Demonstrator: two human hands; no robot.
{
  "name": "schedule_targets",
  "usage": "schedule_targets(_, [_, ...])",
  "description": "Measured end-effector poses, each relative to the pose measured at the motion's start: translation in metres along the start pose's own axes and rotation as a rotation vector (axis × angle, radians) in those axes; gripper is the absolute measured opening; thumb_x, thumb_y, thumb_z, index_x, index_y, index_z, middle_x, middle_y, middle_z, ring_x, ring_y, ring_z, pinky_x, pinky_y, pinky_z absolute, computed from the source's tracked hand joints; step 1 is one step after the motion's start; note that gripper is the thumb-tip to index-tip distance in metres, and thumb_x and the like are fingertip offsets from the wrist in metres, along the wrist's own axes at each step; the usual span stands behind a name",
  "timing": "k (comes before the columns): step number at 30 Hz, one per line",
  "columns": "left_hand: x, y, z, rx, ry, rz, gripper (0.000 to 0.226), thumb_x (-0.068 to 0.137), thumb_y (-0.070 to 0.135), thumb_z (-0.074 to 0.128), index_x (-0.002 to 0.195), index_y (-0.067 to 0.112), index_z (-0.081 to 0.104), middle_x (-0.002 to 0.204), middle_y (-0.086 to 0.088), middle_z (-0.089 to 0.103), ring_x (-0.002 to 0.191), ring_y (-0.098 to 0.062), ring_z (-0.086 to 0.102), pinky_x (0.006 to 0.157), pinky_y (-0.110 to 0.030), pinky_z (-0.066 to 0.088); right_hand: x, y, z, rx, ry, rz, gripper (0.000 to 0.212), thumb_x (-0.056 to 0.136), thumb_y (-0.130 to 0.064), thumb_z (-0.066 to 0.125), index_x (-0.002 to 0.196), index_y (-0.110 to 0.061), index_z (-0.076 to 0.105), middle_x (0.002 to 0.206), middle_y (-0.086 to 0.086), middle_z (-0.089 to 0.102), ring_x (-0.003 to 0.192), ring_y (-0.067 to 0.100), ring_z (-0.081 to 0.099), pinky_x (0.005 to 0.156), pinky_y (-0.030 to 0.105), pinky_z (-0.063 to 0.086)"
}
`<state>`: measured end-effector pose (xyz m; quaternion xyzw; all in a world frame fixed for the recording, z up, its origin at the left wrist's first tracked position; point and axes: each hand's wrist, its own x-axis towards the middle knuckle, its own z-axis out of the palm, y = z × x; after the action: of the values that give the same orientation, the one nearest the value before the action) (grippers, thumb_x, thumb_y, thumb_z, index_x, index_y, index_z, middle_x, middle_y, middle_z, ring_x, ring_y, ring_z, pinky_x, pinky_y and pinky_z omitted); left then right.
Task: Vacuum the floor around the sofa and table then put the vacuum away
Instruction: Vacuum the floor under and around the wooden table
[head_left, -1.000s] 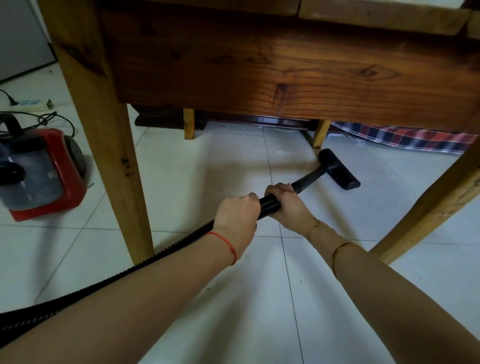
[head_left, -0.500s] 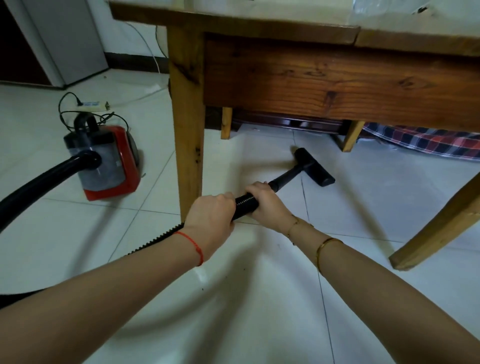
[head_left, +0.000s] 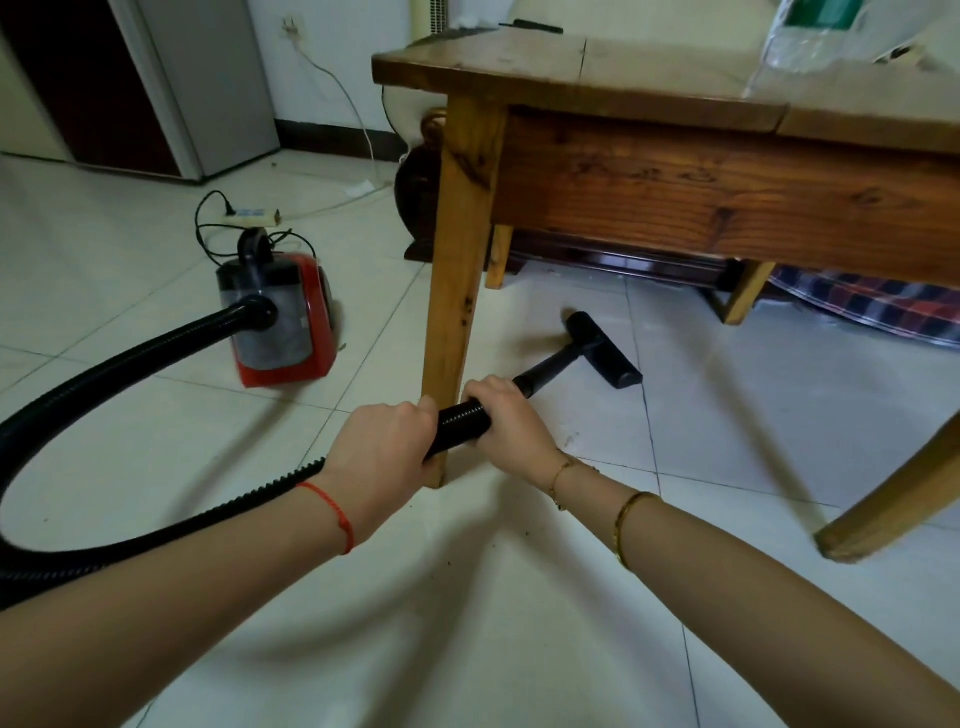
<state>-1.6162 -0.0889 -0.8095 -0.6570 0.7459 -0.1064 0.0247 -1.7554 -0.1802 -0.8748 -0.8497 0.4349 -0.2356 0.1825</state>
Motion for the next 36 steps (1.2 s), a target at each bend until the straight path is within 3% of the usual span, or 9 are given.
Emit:
schedule_targets(6, [0.022,0.028,0.006,0.006,0.005,0.055,0.016,0.092,0.026,0.049,0.104,0.018,0.044,0.072,0.004,0.044,0.058,-0.019,0.043,0.055,-0.030,0.033,-0.009,0.038,-0.009,-0.031,0.069,0.050,0.023,0.077,-0.004,0.066,0.084,-0.017,0.049,0.090,0.000,0.050,0.091,0.017,0.044,0.075,0.025,0.039])
schedule_targets(12, [0.056,0.069,0.012,0.007,0.009,0.158,0.017,0.092,0.024,0.050,0.106,0.015,0.046,0.089,0.001,0.062,0.063,-0.018,0.050,0.053,-0.028,0.029,-0.023,0.092,-0.021,-0.019,0.151,0.130,0.027,0.076,-0.005,0.071,0.081,-0.015,0.047,0.091,0.001,0.051,0.088,0.013,0.040,0.075,0.021,0.037])
schedule_targets(18, [0.097,0.124,0.025,-0.023,-0.010,0.220,0.020,0.091,0.020,0.052,0.110,0.013,0.048,0.098,-0.003,0.065,0.085,-0.024,0.065,0.062,-0.029,0.035,-0.038,0.151,-0.042,-0.051,0.212,0.190,0.019,0.074,-0.004,0.069,0.086,-0.011,0.056,0.092,0.004,0.055,0.092,0.017,0.047,0.084,0.025,0.042])
schedule_targets(26, [0.141,0.185,0.040,-0.048,0.008,0.292,0.025,0.089,0.017,0.055,0.112,0.011,0.048,0.098,-0.003,0.065,0.083,-0.024,0.065,0.060,-0.030,0.037,-0.057,0.213,-0.072,-0.087,0.208,0.308,0.022,0.076,-0.005,0.069,0.093,-0.010,0.057,0.105,0.008,0.054,0.112,0.025,0.052,0.099,0.035,0.045])
schedule_targets(29, [0.147,0.197,0.044,-0.051,0.022,0.309,0.025,0.088,0.016,0.054,0.112,0.011,0.048,0.095,-0.003,0.065,0.076,-0.022,0.063,0.059,-0.030,0.038,-0.062,0.227,-0.075,-0.097,0.200,0.329,0.022,0.076,-0.004,0.070,0.094,-0.009,0.058,0.105,0.009,0.055,0.122,0.028,0.047,0.107,0.023,0.035])
schedule_targets(31, [0.147,0.199,0.046,-0.052,0.019,0.307,0.024,0.089,0.016,0.055,0.111,0.011,0.048,0.093,-0.003,0.064,0.068,-0.021,0.055,0.058,-0.030,0.038,-0.063,0.231,-0.074,-0.109,0.210,0.321,0.023,0.074,-0.002,0.071,0.092,-0.006,0.059,0.102,0.010,0.056,0.111,0.029,0.052,0.103,0.007,0.025])
schedule_targets(32, [0.145,0.198,0.047,-0.051,0.014,0.304,0.023,0.089,0.016,0.054,0.111,0.011,0.048,0.092,-0.002,0.064,0.066,-0.020,0.051,0.058,-0.030,0.037,-0.063,0.231,-0.072,-0.109,0.214,0.309,0.022,0.073,-0.002,0.072,0.092,-0.006,0.059,0.100,0.010,0.056,0.105,0.029,0.053,0.102,0.006,0.025])
schedule_targets(36, [0.136,0.186,0.050,-0.049,-0.007,0.298,0.022,0.090,0.017,0.053,0.111,0.012,0.049,0.096,-0.002,0.065,0.074,-0.022,0.060,0.059,-0.030,0.035,-0.062,0.217,-0.065,-0.102,0.184,0.254,0.022,0.072,-0.004,0.071,0.089,-0.007,0.058,0.095,0.008,0.054,0.092,0.022,0.048,0.090,0.028,0.044])
